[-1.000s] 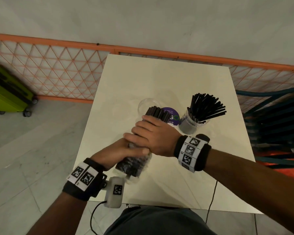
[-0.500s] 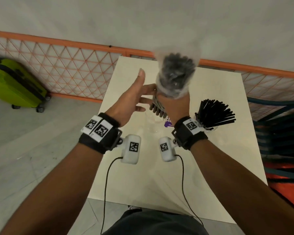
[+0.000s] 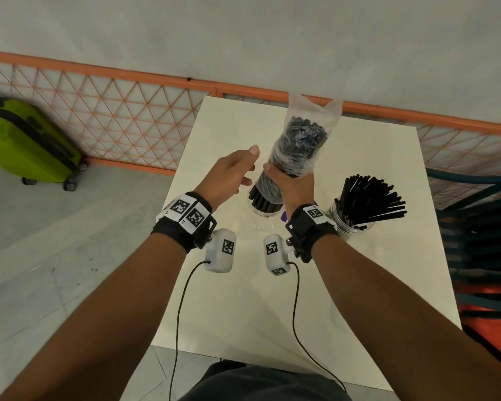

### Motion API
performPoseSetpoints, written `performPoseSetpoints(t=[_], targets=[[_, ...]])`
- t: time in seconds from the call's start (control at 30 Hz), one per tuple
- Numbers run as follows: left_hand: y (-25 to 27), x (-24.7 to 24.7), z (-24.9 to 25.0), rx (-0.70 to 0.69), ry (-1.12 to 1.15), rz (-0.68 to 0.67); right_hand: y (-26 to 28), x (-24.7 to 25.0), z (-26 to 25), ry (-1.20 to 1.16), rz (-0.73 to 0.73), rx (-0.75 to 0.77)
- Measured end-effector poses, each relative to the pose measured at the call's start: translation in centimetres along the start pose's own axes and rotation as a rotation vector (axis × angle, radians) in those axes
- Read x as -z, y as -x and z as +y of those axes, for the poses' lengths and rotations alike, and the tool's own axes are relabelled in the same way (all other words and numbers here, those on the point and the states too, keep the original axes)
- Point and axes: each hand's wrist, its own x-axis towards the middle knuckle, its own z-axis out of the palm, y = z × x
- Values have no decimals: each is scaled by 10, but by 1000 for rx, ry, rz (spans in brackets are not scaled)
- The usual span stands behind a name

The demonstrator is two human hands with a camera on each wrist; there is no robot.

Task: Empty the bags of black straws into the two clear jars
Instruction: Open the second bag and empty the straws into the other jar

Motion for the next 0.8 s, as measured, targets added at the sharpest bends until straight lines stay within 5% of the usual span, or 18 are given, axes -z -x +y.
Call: performPoseSetpoints(t=[0.47,0.8], targets=[[61,20,-72,66,85,89,-9,24,-35,-200,-11,71],[100,4,-118,129,154,85,57,63,-52,-118,-15,206]])
